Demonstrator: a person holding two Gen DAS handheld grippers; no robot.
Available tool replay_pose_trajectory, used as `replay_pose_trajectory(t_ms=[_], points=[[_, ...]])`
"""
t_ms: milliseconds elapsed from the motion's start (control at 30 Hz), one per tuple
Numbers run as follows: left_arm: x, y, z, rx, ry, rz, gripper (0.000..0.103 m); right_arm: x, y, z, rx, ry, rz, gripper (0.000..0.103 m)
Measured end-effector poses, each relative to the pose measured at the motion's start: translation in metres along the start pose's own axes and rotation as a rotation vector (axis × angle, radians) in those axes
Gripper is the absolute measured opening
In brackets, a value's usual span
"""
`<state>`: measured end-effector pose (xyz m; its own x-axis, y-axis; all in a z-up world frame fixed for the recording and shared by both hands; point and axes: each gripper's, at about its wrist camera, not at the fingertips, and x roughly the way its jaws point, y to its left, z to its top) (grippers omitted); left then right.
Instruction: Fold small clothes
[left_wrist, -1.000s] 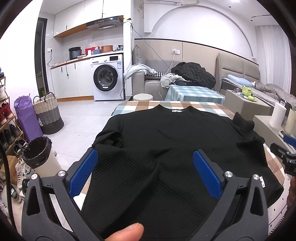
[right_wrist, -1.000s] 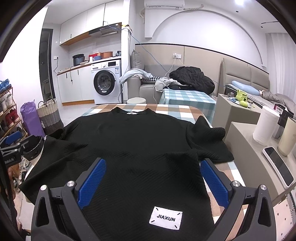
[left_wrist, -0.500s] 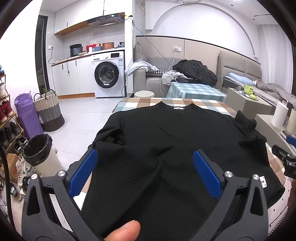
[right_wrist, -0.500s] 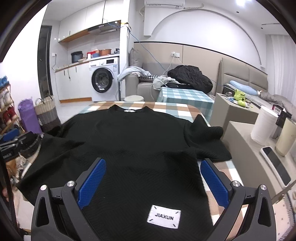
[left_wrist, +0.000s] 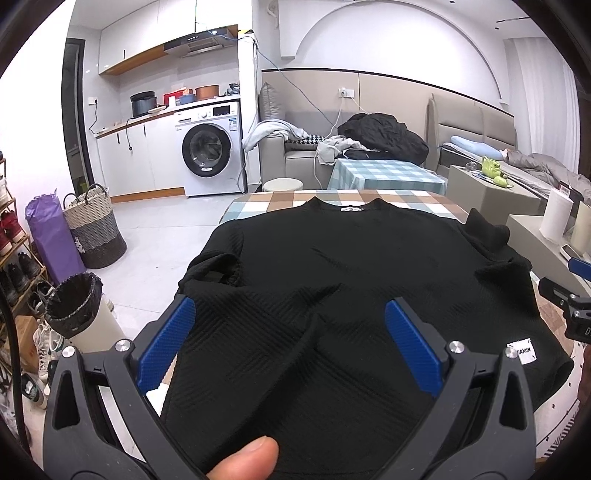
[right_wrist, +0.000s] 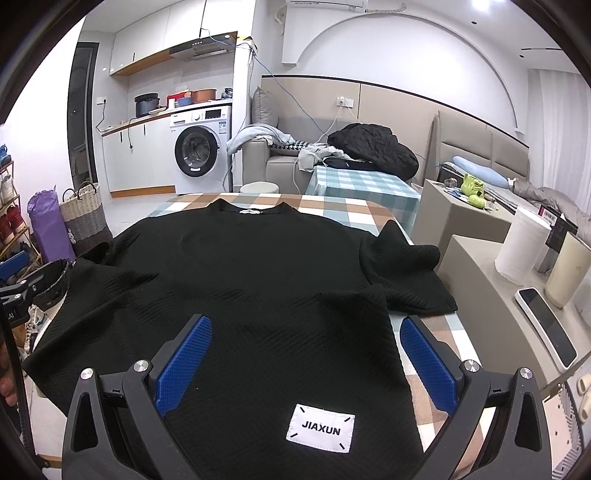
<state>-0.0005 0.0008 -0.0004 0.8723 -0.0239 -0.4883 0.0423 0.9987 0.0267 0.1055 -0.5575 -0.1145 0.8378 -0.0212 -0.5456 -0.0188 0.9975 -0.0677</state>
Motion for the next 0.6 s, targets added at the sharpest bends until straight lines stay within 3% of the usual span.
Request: replay_pose_trajectory(t_ms=[600], points=[[0.014, 0.019, 0.004, -0.019, 0.016, 0.025, 0.102, 0.004, -0.008, 0.008, 0.055, 0.003, 0.055, 0.103]])
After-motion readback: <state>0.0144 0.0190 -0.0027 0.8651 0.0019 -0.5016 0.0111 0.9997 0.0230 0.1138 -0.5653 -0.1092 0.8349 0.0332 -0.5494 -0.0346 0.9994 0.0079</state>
